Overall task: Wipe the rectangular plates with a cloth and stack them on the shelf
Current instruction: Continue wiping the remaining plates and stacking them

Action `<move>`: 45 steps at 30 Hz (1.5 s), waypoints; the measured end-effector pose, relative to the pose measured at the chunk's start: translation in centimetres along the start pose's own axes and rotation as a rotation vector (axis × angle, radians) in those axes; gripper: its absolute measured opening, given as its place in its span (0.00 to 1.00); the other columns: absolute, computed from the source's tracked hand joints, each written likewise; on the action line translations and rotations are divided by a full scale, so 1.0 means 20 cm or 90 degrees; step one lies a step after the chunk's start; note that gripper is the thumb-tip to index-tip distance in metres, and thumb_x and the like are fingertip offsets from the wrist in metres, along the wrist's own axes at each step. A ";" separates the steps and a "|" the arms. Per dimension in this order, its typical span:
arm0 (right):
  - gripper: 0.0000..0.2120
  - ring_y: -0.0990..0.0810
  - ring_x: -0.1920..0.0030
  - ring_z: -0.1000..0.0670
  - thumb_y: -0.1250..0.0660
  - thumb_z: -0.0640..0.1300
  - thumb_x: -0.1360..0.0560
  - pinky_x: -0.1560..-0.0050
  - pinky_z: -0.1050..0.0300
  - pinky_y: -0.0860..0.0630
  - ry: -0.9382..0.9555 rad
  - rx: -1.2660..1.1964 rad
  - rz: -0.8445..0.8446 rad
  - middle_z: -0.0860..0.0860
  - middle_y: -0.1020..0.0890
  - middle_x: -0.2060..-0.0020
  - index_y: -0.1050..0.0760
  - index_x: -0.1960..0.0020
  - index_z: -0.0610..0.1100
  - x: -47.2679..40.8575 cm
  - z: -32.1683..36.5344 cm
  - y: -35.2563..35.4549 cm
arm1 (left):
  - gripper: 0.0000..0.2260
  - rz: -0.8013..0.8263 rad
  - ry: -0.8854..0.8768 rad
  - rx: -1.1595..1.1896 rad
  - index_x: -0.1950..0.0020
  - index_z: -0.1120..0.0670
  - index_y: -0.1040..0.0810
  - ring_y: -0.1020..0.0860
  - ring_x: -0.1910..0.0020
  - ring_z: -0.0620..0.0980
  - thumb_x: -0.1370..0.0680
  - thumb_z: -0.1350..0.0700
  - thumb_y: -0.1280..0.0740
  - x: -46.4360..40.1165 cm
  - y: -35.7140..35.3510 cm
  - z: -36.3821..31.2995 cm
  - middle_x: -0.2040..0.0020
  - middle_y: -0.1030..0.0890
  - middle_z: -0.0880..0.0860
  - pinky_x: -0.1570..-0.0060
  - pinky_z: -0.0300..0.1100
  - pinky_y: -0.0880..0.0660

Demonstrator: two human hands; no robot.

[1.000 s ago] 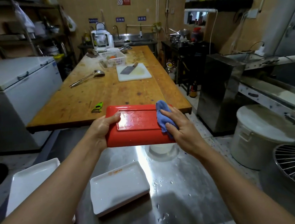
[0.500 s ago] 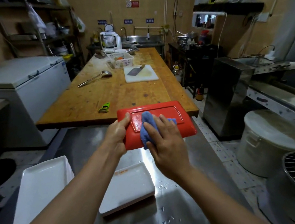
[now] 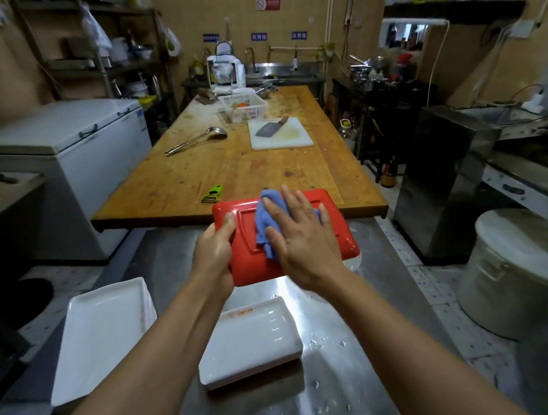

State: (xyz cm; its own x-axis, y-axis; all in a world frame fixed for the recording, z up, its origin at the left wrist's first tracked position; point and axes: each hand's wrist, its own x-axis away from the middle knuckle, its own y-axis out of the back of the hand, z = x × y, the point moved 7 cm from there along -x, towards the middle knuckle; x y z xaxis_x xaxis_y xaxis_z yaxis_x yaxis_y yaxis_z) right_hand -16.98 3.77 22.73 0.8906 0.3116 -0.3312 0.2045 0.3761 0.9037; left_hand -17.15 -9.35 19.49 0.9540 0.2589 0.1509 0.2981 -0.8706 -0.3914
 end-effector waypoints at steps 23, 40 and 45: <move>0.28 0.47 0.28 0.42 0.47 0.50 0.25 0.30 0.47 0.56 0.086 -0.122 -0.168 0.39 0.37 0.28 0.36 0.29 0.37 0.13 0.37 -0.25 | 0.21 -0.169 0.112 0.079 0.36 0.57 0.25 0.21 0.47 0.62 0.21 0.44 0.40 -0.01 0.52 0.04 0.43 0.20 0.62 0.51 0.57 0.23; 0.12 0.25 0.59 0.47 0.47 0.39 0.21 0.66 0.59 0.35 -0.069 -0.392 -0.005 0.45 0.22 0.60 0.30 0.61 0.45 -0.03 0.40 -0.45 | 0.08 -0.285 -0.113 -0.031 0.43 0.53 0.25 0.20 0.59 0.53 0.20 0.53 0.39 0.28 1.14 -0.36 0.55 0.19 0.55 0.56 0.51 0.22; 0.13 0.26 0.69 0.51 0.47 0.34 0.23 0.72 0.69 0.33 -0.036 -0.468 0.003 0.49 0.25 0.70 0.31 0.64 0.42 -0.02 0.55 -0.40 | 0.09 -0.279 -0.374 -0.536 0.49 0.55 0.23 0.21 0.57 0.53 0.22 0.51 0.35 0.35 1.14 -0.60 0.58 0.20 0.52 0.56 0.44 0.27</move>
State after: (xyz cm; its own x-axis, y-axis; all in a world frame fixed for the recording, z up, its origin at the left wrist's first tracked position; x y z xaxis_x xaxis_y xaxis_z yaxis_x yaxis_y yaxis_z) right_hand -14.50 -8.98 18.62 0.9146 0.2763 -0.2951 -0.1068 0.8691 0.4829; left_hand -3.99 -32.46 22.47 0.7033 0.5773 -0.4149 0.7097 -0.6033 0.3637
